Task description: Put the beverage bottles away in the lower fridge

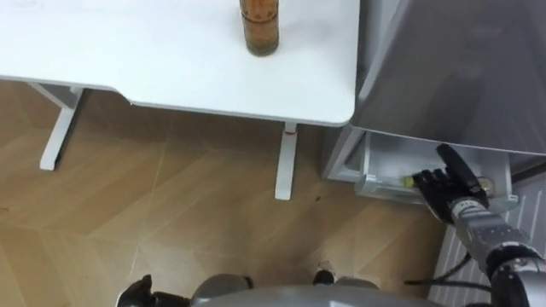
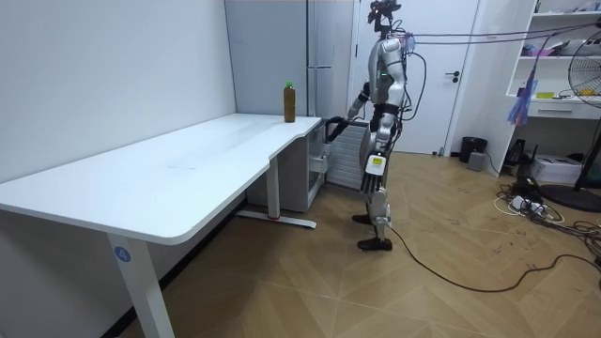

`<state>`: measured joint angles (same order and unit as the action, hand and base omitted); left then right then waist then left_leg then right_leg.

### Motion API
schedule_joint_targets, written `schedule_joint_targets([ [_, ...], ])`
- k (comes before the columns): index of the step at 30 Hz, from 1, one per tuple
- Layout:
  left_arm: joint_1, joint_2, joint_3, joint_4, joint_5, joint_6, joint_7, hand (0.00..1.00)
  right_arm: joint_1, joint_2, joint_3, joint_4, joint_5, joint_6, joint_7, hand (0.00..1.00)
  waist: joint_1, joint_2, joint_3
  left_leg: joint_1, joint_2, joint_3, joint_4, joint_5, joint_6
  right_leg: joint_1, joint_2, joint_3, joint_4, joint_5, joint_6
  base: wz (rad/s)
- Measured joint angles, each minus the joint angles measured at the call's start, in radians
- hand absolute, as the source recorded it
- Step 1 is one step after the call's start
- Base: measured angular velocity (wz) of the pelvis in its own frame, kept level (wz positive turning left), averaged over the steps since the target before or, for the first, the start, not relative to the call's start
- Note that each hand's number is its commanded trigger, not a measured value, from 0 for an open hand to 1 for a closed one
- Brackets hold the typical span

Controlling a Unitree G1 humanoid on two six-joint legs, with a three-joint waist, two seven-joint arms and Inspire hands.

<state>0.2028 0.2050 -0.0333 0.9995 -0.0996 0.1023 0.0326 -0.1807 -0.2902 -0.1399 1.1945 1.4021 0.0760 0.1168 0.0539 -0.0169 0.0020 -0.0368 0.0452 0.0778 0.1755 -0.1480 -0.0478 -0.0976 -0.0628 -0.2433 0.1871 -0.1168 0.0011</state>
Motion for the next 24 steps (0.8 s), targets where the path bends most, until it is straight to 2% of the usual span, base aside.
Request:
schedule_joint_targets([
  [4, -0.016, -0.010, 0.000, 0.003, 0.002, -0.024, 0.021, 0.00, 0.046, 0.018, 0.011, 0.001, -0.086, -0.029, 0.004, 0.00, -0.002, -0.005, 0.0031, 0.032, 0.000, 0.017, -0.014, -0.001, 0.001, 0.016, 0.003, 0.022, -0.002, 0.002, 0.002, -0.15],
  [7, -0.012, -0.011, -0.001, 0.005, 0.000, -0.035, 0.026, 0.00, 0.090, 0.049, 0.013, 0.002, -0.152, -0.035, 0.005, 0.00, -0.026, -0.006, 0.0060, 0.060, 0.000, 0.018, -0.023, -0.001, 0.001, 0.044, 0.004, 0.022, -0.008, 0.002, 0.005, -0.02],
  [9, -0.009, -0.012, 0.000, 0.005, 0.001, -0.038, 0.029, 0.00, 0.121, 0.060, 0.033, 0.000, -0.177, -0.035, 0.005, 0.00, -0.028, -0.006, 0.0060, 0.070, 0.000, 0.028, -0.026, -0.003, 0.003, 0.046, 0.005, 0.029, -0.016, 0.000, 0.008, -0.11],
  [12, -0.010, -0.018, 0.001, 0.003, 0.006, -0.039, 0.030, 0.00, 0.149, 0.062, 0.042, 0.000, -0.226, -0.034, 0.003, 0.00, -0.028, -0.003, 0.0056, 0.076, 0.001, 0.037, -0.030, -0.011, 0.015, 0.047, 0.009, 0.045, -0.011, 0.000, 0.009, -0.15],
  [15, -0.012, -0.022, 0.033, 0.003, 0.016, -0.046, 0.022, 0.00, 0.161, 0.063, 0.040, 0.000, -0.278, -0.034, 0.004, 0.00, -0.029, -0.006, 0.0076, 0.091, 0.004, 0.057, -0.032, -0.022, 0.019, 0.050, 0.011, 0.055, 0.001, 0.000, 0.011, -0.12],
  [17, -0.011, -0.029, 0.050, 0.010, 0.015, -0.060, 0.020, 0.00, 0.171, 0.064, 0.043, 0.000, -0.323, -0.034, 0.005, 0.00, -0.029, -0.010, 0.0089, 0.103, 0.005, 0.058, -0.032, -0.033, 0.024, 0.061, 0.013, 0.056, 0.001, -0.001, 0.014, -0.03],
  [21, -0.012, -0.030, 0.051, 0.013, 0.016, -0.068, 0.018, 0.00, 0.194, 0.064, 0.063, 0.004, -0.430, -0.035, 0.009, 0.00, -0.034, -0.016, 0.0088, 0.113, 0.008, 0.058, -0.034, -0.051, 0.027, 0.078, 0.017, 0.056, -0.002, -0.002, 0.019, 0.00],
  [24, -0.003, -0.028, 0.069, 0.035, 0.015, -0.069, 0.019, 0.00, 0.230, 0.077, 0.081, 0.025, -0.516, -0.035, 0.009, 0.00, -0.032, -0.018, 0.0041, 0.136, 0.011, 0.059, -0.041, -0.059, 0.025, 0.096, 0.022, 0.060, -0.005, -0.007, 0.021, -0.05],
])
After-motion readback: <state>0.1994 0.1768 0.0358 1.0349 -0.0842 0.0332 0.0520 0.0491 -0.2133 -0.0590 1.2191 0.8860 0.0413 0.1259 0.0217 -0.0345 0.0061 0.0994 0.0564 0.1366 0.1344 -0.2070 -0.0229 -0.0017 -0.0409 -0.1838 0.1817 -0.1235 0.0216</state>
